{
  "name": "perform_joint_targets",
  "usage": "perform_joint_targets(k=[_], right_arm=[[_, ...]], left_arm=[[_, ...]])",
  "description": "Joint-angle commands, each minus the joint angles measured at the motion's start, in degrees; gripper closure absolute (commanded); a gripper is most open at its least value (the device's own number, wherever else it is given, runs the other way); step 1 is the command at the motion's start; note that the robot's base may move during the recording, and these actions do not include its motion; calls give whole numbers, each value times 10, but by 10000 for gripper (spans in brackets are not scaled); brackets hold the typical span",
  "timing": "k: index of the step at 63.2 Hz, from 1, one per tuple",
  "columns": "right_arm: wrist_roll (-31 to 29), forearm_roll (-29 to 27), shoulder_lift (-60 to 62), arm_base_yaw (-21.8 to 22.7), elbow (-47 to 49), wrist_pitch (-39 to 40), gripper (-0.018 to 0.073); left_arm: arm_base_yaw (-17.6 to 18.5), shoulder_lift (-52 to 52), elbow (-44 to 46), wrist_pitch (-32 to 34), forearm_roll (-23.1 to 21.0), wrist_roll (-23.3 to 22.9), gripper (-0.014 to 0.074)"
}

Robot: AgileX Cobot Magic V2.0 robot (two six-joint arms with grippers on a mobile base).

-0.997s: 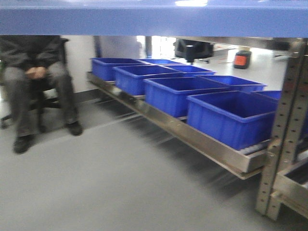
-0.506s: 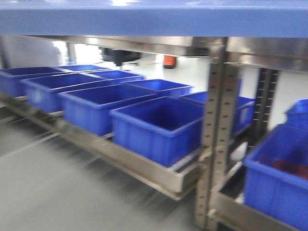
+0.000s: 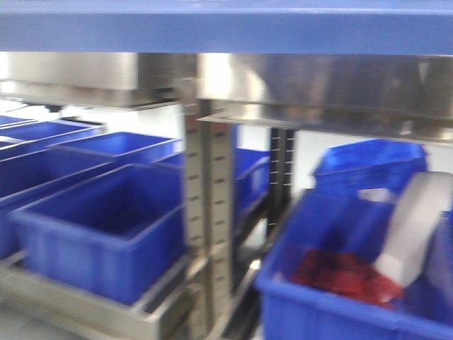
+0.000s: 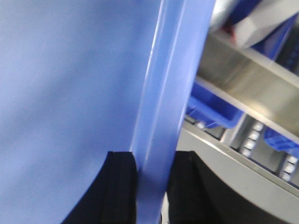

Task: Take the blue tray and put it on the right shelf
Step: 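Hold the tray raised with both grippers while driving to the shelf, then extend both arms to carry the tray over the shelf level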

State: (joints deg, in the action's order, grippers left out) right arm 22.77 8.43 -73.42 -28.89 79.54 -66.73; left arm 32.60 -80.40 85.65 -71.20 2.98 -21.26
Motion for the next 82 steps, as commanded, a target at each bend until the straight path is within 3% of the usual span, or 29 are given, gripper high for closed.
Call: perform_joint_targets(k=[1,82], right_arm=[[-15,-7,17,-3,18,58,505],[-15,-7,17,-3,18,58,505]], left_arm=[[8,16,12,-54,-9,17,645],[8,16,12,-54,-9,17,645]])
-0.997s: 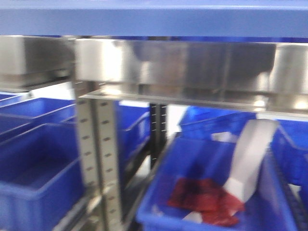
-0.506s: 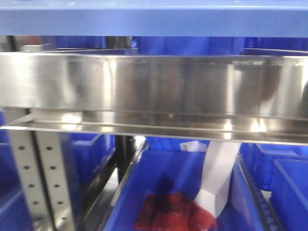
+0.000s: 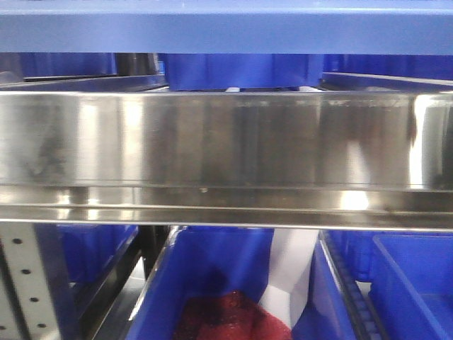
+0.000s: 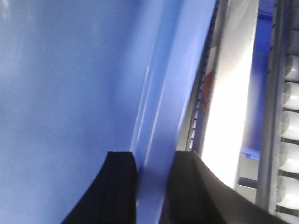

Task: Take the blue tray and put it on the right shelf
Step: 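Extend both arms to carry the tray over the shelf level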

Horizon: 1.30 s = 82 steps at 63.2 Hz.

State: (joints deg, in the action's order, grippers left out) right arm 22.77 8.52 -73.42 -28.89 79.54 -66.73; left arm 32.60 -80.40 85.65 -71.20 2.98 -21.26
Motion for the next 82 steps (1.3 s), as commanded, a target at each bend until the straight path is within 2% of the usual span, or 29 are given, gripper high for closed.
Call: perform_joint_targets(k=[1,57,82], right_arm=[[-15,-8,17,-3,18,58,505],[-15,-8,17,-3,18,58,505],[-15,-9,17,-3,18,57,505]], left_arm=[[8,16,12,-54,-9,17,645],[8,16,12,-54,-9,17,645],[8,16,12,-45,-33,17,645]])
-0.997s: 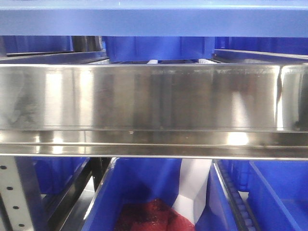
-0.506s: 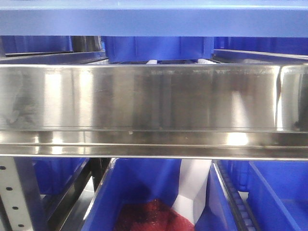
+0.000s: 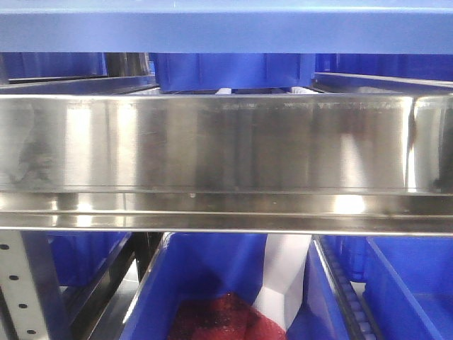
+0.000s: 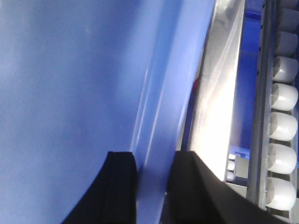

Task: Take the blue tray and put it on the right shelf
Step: 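Extend both arms to carry the tray over the shelf level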

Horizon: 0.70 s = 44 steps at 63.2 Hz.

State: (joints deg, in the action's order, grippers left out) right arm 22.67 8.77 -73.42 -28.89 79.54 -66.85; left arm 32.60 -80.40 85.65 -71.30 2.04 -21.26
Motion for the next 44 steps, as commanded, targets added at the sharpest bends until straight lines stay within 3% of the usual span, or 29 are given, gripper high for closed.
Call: perform_joint_targets(k=[1,19,44], right_arm=[[-14,-11,17,-3,19,56,505],[-16,-9,14,1,48,52,504],[-24,-10,-96,73,119,57,504]], left_arm=[[8,16,12,-44,-23,17,645],[-5,5,38,1,-20,40,645],[-46,-135,174,1,-20,54,645]])
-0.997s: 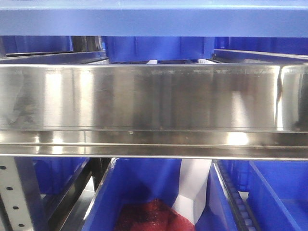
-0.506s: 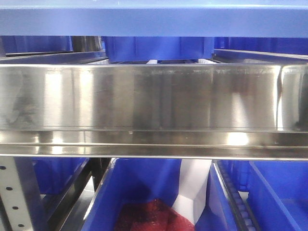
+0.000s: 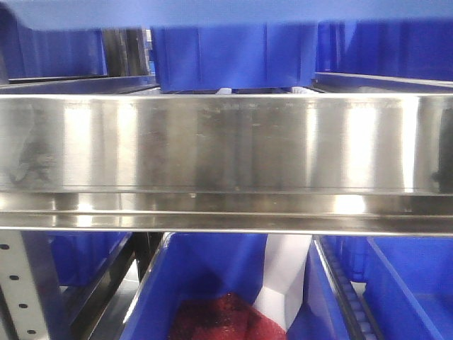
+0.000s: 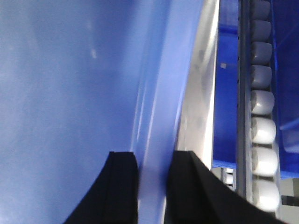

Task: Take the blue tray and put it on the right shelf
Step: 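Extend both arms to carry the tray over the shelf level, then lower the tray onto the shelf and open both grippers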

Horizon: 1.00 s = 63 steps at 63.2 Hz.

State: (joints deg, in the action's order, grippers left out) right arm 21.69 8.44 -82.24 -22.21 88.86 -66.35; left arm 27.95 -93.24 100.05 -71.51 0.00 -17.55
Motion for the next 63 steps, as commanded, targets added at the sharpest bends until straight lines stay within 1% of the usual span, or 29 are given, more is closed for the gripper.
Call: perform_joint_targets(k=[1,10,23,29,33,36,37,38,39,40,42,43,44,48,49,51,55,63], right_arm=[[-14,-7,-13,7,26,53,504],[-14,-7,-63,7,26,67,504],[-14,-6,-99,7,26,77,503],[-15,-6,-103,7,26,77,481],[-14,-6,-103,7,26,80,414],[-14,-6,-103,7,28,80,333],[-15,-6,-103,7,29,80,300],[-15,-6,-103,7,29,80,249],[-15,-6,-103,7,30,80,212],[-16,-5,-103,7,32,80,193],[-17,-5,-103,7,33,80,119],[-18,-5,-102,7,33,80,65],[-18,-4,-102,7,33,80,30],[-18,1,-101,7,33,81,-87],[-18,2,-101,7,33,81,-92],[-18,4,-100,7,33,81,-74],[-18,5,-100,7,33,81,-64],[-18,6,-90,7,33,80,-64]], left_arm=[[0,-13,30,4,6,16,645],[0,-51,30,17,27,16,645],[0,-79,30,22,29,16,644],[-1,-85,30,22,29,16,621],[-5,-87,30,23,28,16,563],[-8,-88,30,23,27,16,500],[-10,-88,30,23,27,16,475],[-12,-88,30,23,27,16,449],[-12,-88,30,23,26,16,406],[-12,-88,30,23,26,16,392],[-14,-88,30,23,26,16,331],[-16,-88,30,23,26,16,300],[-17,-88,30,23,26,16,255],[-18,-88,30,23,25,16,145],[-19,-88,30,23,25,17,122],[-22,-88,30,25,25,17,74],[-22,-88,30,23,23,17,27],[-22,-78,30,19,25,17,40]])
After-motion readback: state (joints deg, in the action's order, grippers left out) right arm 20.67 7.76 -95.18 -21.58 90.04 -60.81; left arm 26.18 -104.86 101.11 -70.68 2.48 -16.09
